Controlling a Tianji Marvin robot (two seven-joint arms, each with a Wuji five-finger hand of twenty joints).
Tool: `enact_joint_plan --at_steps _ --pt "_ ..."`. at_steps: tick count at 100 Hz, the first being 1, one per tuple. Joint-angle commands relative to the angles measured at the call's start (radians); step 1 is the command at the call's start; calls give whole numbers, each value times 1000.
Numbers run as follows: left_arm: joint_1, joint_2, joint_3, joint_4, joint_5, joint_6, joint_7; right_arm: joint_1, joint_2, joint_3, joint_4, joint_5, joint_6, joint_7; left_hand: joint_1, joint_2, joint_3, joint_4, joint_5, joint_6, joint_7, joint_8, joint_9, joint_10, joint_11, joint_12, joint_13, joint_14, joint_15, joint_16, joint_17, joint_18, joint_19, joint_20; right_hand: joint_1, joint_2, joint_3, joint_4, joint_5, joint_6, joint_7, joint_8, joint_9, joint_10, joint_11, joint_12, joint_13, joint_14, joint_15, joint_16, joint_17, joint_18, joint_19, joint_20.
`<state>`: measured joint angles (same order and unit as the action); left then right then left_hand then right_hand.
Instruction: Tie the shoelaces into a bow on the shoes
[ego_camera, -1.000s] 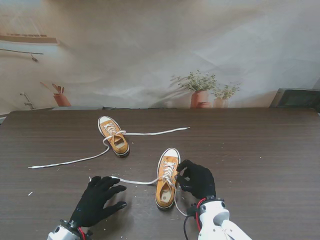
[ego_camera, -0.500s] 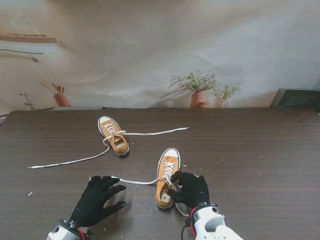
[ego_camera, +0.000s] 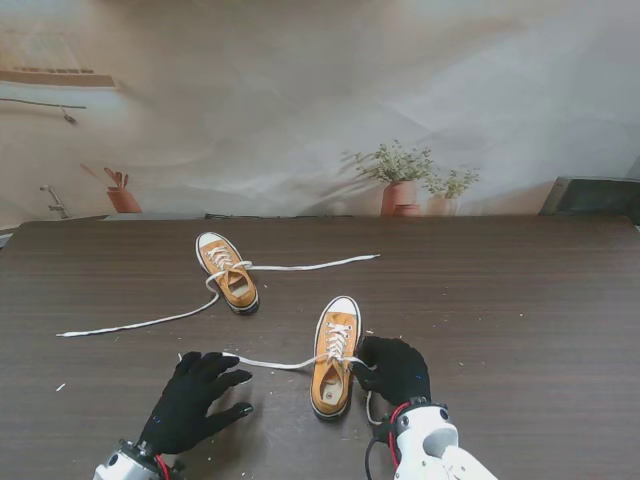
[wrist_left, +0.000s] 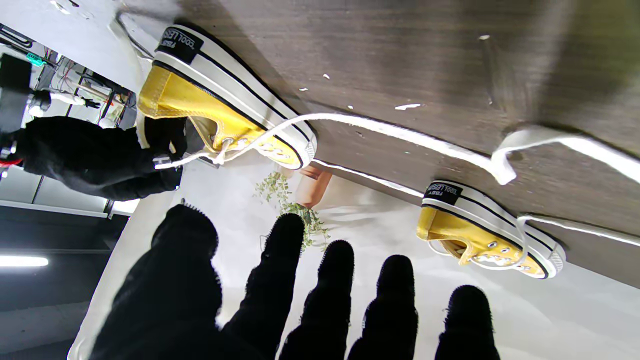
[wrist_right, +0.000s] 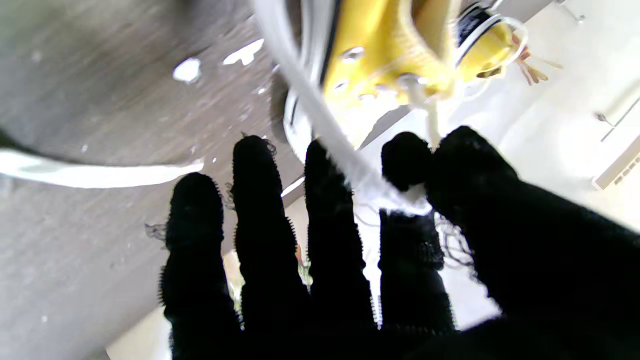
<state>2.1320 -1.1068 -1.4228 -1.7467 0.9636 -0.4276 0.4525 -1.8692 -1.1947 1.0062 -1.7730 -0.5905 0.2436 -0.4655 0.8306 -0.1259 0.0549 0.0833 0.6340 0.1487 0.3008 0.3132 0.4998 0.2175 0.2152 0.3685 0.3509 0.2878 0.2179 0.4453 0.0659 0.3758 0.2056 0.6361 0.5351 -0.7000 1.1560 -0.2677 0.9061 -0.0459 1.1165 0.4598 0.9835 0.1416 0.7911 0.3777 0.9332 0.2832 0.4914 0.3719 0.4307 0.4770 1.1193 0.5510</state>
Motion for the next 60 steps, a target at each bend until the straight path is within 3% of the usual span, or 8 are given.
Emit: enact_joint_plan --at_steps 1,8,19,39,49,60 --pt "4 -1 3 -10 -2 -1 -21 -6 0 10 -28 3 19 50 28 35 11 -21 22 -39 2 16 2 -10 7 5 -10 4 8 -12 0 -33 -15 -11 28 -1 33 -35 22 11 24 35 23 4 14 4 34 7 20 13 -19 0 -11 -16" --pt "4 -1 5 -11 -4 -2 -24 -10 -6 28 -51 73 33 76 28 35 11 -21 22 -40 2 17 3 -11 7 5 -9 4 8 -12 1 -34 -14 -11 41 3 28 -32 17 32 24 49 29 19 13 0 52 25 17 10 -63 5 -63 -43" --pt "3 -2 5 -11 -6 -4 -26 -13 -16 52 -76 201 47 113 28 35 11 -21 22 -39 2 16 3 -10 7 5 -8 4 9 -12 1 -36 -15 -12 57 22 18 -29 -4 43 28 72 57 36 -1 -12 107 46 0 1 -41 21 -101 -80" --pt "3 -3 6 -12 -10 -4 -25 -11 -41 72 -94 391 70 119 30 34 12 -21 24 -36 2 16 5 -8 9 6 -6 5 11 -12 2 -50 -17 -16 65 26 13 -27 -13 59 38 80 116 47 -18 -25 226 79 -24 -10 -20 -11 -147 -157" --pt "2 -2 6 -11 -9 -5 -24 -15 -49 81 -106 450 77 115 30 34 12 -21 25 -34 1 16 7 -7 10 7 -4 5 14 -11 5 -58 -21 -22 56 12 31 -31 -6 65 44 69 159 52 -7 -23 346 65 57 6 81 -22 -73 -176" --pt "3 -3 6 -12 -11 -6 -26 -24 -50 96 -124 509 77 128 31 33 12 -21 27 -35 2 16 8 -6 11 7 -5 5 17 -11 7 -66 -26 -30 43 11 36 -35 -4 68 49 61 184 48 41 6 359 25 307 50 230 2 58 -229"
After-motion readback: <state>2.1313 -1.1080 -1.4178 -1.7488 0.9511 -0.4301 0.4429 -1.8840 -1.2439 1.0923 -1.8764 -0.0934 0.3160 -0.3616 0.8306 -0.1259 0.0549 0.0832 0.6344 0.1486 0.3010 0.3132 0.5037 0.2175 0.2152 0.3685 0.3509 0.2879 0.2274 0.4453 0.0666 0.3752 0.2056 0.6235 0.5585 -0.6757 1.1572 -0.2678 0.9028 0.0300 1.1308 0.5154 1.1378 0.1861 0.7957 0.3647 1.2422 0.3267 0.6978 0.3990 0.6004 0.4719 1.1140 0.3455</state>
